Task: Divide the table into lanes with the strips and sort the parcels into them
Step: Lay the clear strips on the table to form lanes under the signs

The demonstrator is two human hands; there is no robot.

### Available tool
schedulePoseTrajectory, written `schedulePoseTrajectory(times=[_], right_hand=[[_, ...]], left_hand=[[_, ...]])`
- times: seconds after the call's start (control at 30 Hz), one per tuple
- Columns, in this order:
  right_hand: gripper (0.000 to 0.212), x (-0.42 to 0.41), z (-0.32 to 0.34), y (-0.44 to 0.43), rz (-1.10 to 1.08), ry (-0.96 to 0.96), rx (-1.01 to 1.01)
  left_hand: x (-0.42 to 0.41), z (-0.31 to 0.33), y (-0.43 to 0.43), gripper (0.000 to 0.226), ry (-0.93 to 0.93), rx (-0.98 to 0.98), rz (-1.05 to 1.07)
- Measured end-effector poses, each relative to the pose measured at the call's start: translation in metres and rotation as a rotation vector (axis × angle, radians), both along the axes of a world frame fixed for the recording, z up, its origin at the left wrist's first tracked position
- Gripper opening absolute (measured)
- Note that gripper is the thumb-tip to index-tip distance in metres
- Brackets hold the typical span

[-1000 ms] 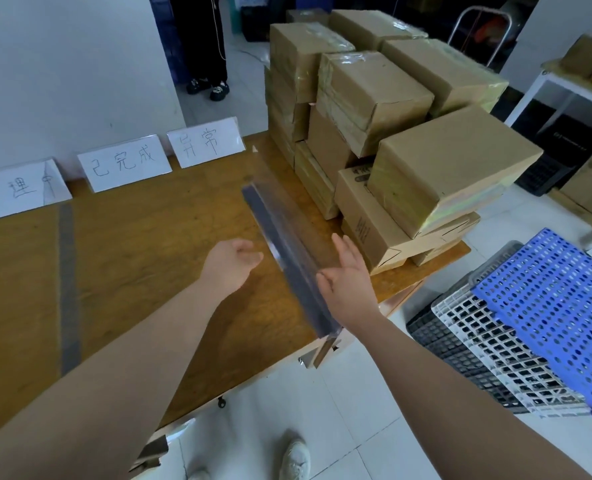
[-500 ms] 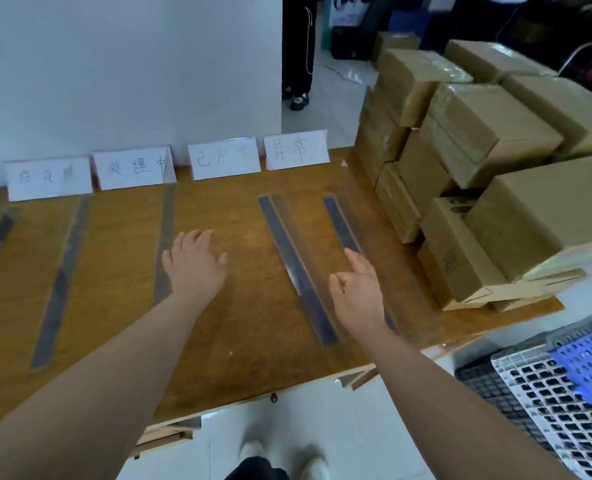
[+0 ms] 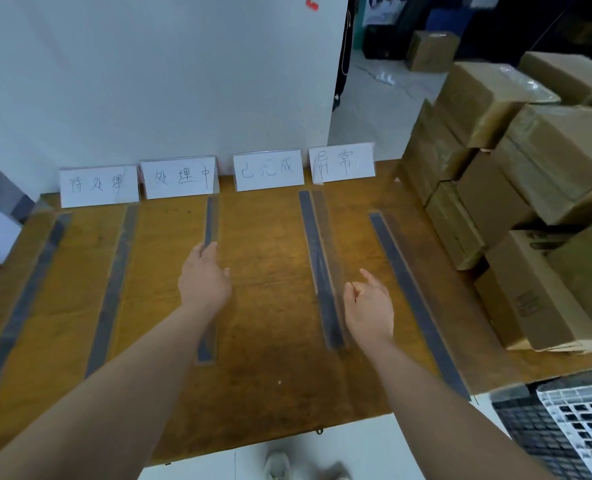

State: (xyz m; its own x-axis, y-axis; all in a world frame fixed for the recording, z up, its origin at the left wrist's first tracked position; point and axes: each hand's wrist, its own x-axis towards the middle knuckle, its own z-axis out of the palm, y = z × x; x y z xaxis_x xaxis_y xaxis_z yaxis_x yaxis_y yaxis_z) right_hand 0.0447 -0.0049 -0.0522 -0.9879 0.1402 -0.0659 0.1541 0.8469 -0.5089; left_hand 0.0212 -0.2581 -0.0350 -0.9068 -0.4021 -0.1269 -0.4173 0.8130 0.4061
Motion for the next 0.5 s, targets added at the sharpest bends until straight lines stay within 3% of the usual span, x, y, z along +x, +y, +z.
schedulePoseTrajectory(times=[0.5], right_hand=[[0.041, -0.008, -0.003, 0.004, -0.035, -0.065, 0.043]], left_hand=[[-0.006, -0.013, -0.012, 0.060, -0.005, 0.210, 0.092]])
